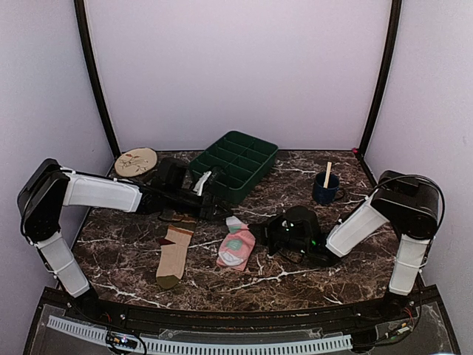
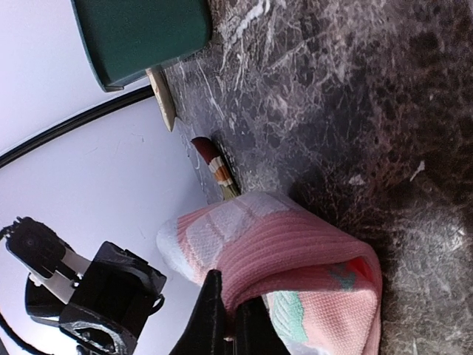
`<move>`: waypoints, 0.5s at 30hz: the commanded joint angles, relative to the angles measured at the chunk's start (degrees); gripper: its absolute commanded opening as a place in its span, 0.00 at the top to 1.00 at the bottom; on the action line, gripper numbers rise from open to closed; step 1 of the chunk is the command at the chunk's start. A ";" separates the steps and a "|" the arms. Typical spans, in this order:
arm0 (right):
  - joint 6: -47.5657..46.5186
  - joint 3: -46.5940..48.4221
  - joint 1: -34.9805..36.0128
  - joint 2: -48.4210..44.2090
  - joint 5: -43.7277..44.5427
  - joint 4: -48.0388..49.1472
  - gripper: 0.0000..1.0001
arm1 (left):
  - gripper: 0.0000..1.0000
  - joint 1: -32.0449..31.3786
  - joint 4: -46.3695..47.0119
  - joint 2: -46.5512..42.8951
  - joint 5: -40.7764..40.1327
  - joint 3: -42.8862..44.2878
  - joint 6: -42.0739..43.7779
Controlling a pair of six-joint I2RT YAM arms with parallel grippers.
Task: Roll the socks
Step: Roll the sock at the center of the board.
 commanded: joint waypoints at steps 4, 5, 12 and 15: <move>-12.10 0.52 -0.27 -1.14 4.11 -5.78 1.00 | 0.56 0.20 -9.07 2.07 3.64 5.97 -5.07; -12.57 0.05 -0.28 -1.10 4.17 -5.53 1.00 | 0.56 0.24 -9.61 2.64 4.48 6.66 -5.61; -15.10 -0.84 -0.21 -0.81 4.29 -4.66 1.00 | 0.61 -0.06 -11.25 4.88 10.60 8.44 -9.40; -15.29 -0.74 -0.29 -0.39 4.12 -4.33 1.00 | 0.70 -0.35 -13.39 4.70 11.67 8.43 -8.71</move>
